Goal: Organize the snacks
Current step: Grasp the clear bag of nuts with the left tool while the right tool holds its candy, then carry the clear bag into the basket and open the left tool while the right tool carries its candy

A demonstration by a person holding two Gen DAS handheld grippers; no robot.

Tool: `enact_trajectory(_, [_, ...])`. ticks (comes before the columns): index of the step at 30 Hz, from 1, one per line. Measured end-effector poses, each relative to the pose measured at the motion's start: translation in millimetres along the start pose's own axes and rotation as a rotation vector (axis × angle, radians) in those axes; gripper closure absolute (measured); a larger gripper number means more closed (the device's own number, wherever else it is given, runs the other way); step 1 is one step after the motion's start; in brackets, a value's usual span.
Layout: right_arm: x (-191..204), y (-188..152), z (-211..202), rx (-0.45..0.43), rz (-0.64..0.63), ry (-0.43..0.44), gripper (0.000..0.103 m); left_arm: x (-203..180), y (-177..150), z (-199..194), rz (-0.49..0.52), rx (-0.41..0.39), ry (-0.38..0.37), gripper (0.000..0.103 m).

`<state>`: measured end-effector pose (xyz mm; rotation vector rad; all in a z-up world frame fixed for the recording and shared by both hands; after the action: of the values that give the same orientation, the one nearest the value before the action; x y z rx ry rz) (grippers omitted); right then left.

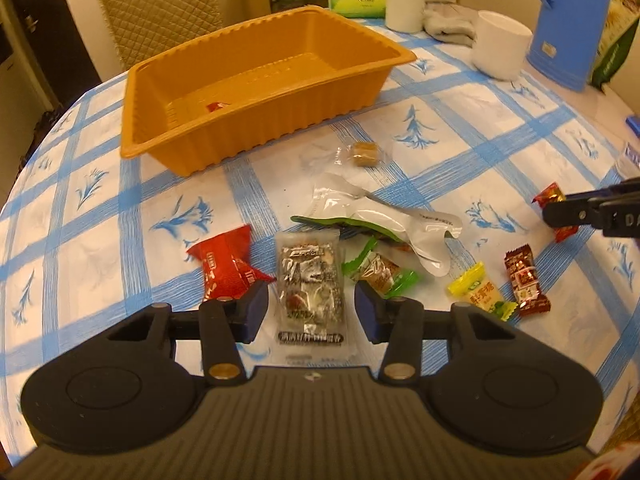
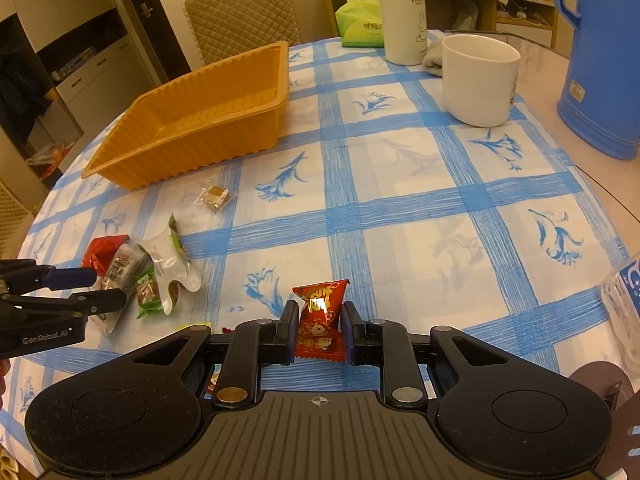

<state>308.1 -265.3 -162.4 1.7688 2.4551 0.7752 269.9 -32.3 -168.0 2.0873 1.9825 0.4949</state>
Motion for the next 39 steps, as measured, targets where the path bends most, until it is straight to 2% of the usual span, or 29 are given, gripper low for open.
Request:
enact_trajectory(10, [-4.1, -2.9, -2.1, 0.000, 0.015, -0.009, 0.080, 2.1, 6.0, 16.5, 0.031, 0.029, -0.020, 0.066])
enact_trajectory(21, [4.4, 3.8, -1.5, -0.008, -0.001, 0.005, 0.080, 13.4, -1.5, 4.4, -0.028, 0.034, -0.072, 0.069])
enact_trajectory(31, [25.7, 21.5, -5.8, -0.032, -0.046, 0.046, 0.080, 24.7, 1.9, -41.0, -0.086, -0.043, -0.114, 0.069])
enact_trajectory(39, [45.8, 49.5, -8.4, -0.062, -0.088, 0.096, 0.080, 37.1, 33.0, -66.0, -0.115, -0.121, -0.126, 0.069])
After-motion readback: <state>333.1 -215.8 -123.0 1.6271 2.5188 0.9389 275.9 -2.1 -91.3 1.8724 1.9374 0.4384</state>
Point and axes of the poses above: each gripper's, at about its wrist camera, not at the fingertips, and z roughly the way its jaws point, x to its left, y to its top, the point moved 5 cm from there along z, roughly the way its jaws point, and after that the axes turned 11 degrees about x, right-handed, at the moved point
